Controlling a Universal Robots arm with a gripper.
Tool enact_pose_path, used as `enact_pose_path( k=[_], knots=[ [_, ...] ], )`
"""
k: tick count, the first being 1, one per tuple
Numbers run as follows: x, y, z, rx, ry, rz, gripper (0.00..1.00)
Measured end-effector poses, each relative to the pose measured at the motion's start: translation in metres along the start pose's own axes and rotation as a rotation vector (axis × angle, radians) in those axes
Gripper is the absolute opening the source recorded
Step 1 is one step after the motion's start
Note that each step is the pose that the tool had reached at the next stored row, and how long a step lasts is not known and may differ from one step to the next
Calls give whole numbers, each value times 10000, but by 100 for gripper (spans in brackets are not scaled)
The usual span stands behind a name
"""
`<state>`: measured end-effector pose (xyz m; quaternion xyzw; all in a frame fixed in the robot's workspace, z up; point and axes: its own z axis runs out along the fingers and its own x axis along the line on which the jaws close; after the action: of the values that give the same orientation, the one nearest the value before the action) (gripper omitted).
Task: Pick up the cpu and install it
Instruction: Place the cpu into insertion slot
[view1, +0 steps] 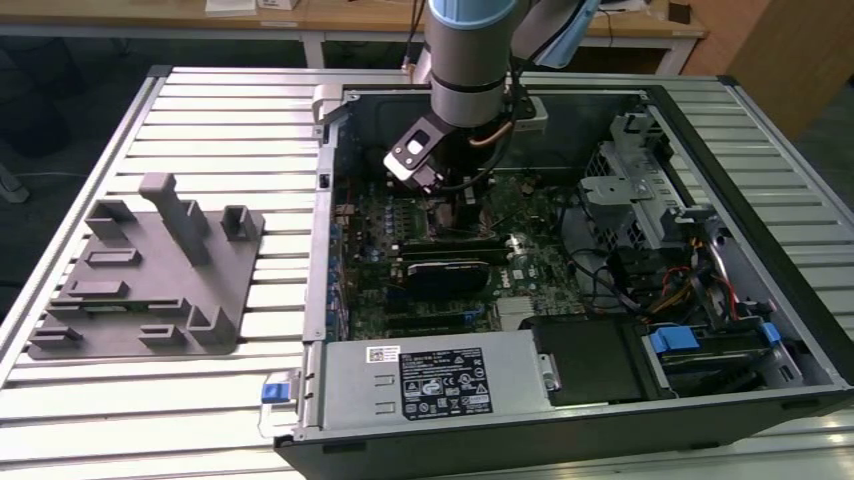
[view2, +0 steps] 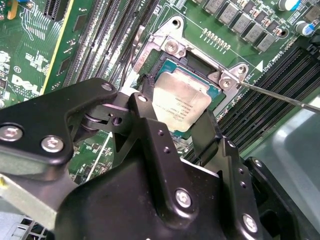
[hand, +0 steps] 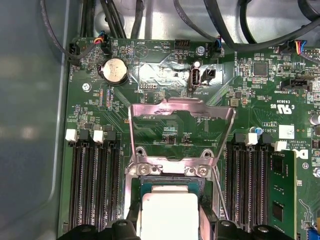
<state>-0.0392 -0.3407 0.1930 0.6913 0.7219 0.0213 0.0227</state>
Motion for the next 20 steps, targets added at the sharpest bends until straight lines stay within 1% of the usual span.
enact_pose_path(
  k=[16, 20],
  knots=[
    [0, 3, -11, -1, 2, 4, 54],
    [0, 3, -11, 1, -9, 133, 54]
  ],
)
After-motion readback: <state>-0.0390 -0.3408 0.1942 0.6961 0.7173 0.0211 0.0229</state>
